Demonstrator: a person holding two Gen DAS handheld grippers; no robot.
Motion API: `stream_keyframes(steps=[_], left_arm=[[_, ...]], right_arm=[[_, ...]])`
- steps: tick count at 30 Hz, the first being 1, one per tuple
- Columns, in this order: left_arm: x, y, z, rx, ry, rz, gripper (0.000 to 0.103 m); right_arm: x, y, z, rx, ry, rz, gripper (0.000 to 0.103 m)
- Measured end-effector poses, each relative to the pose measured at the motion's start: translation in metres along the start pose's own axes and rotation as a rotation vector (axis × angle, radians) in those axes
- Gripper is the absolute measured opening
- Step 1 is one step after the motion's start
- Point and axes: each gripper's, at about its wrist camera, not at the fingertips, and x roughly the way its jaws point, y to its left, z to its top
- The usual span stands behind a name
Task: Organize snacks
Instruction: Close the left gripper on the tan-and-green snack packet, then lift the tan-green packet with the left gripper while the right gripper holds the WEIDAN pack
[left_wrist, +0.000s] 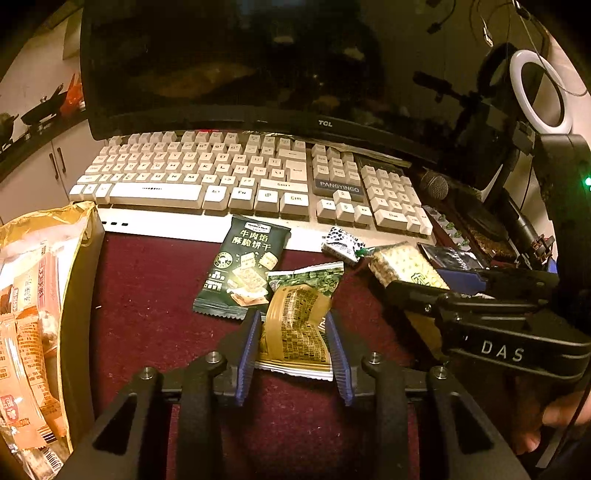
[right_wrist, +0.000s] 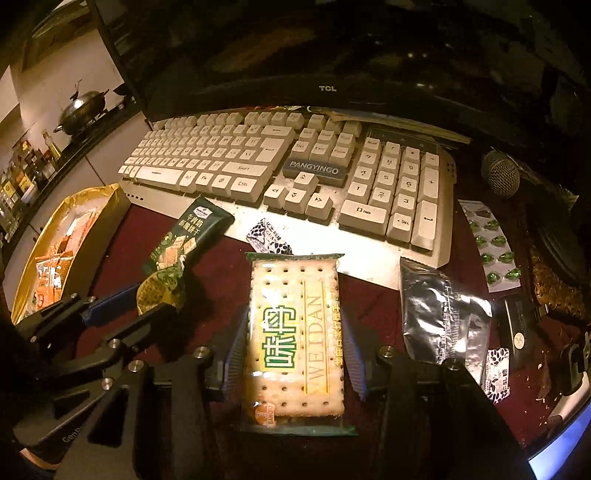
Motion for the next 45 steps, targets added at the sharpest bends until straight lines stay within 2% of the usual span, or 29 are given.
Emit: stream_keyframes(steps=[8,12,27,39,41,43,45], left_arm=[[0.012,-0.002,0.000,0.013,0.050,0.013,0.044],[0.014,-0.005,0.000,0.024,0.061,0.020,0.044],[-0.004,0.003,0.000,-0.012,0.018,0.002,0.040],[-0.031,0.003,0.003,-0.015,-0.033,-0.006,0.039],[-0.036,0.005,0.004,-0.017,-0.040,-0.009,0.036],[-0.040,0.006,0.005,-0.020,-0.046,-0.010,0.020],[-0.044,0.009,0.005,-0.026,-0.047,-0.018,0.018]], right_arm=[[-0.005,0.003,-0.001,0.003,-0.017,0.017,0.046],[-0.005,0.002,0.000,0.011,-0.022,0.021,0.046],[-0.012,-0.002,0.001,0.036,-0.048,0.039,0.046],[-0.019,0.006,0.000,0.027,-0.070,0.110,0.046],[-0.019,0.006,0.000,0.031,-0.068,0.130,0.046],[-0.019,0.007,0.000,0.032,-0.070,0.143,0.046],[-0.020,0.009,0.000,0.032,-0.071,0.151,0.046]])
